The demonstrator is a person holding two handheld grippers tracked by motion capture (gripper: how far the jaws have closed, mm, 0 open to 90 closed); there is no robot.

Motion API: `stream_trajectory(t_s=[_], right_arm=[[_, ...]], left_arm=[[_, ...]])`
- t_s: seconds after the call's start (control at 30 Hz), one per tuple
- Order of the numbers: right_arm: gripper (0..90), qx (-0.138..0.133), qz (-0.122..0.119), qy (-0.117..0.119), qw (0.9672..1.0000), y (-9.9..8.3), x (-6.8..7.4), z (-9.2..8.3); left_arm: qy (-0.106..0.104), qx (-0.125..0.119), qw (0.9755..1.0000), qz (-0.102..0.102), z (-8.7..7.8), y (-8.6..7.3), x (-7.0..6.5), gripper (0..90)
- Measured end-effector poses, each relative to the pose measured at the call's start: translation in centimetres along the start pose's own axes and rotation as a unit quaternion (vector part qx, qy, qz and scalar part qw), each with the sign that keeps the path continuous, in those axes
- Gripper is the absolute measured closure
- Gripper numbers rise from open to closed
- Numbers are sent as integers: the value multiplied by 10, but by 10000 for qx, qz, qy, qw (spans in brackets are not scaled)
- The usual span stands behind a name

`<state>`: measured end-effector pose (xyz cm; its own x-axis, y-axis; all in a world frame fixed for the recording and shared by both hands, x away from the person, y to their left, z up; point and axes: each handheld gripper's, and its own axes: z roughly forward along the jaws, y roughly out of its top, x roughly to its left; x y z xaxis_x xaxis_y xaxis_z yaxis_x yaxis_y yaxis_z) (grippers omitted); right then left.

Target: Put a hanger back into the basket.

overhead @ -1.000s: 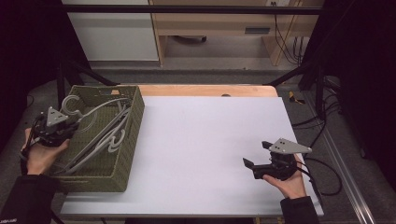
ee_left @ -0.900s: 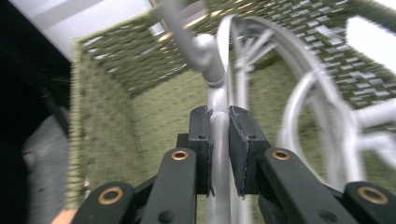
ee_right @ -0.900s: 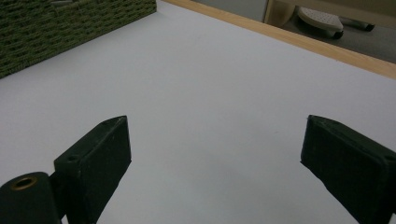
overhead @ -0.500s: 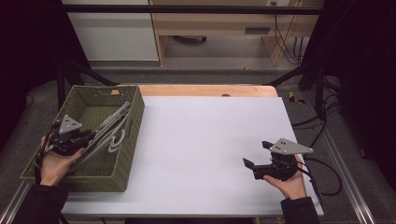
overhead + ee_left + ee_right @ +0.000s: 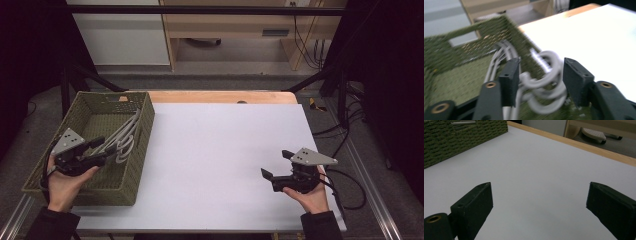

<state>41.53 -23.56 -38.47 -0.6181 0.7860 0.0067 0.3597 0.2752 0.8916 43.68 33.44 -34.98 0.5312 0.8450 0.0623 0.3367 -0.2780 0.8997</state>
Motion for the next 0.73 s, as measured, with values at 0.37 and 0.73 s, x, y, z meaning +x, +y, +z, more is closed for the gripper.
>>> stream_trajectory(t_s=[0.37,0.73], right_arm=[[55,-228,89,-139,9996,0,-3,-6],[42,-434,246,-291,9983,-3,-7,-10]], left_arm=[[-670,-206,9975,80,6,2,-46,243],[-739,-49,9973,-35,10,-9,-46,187]])
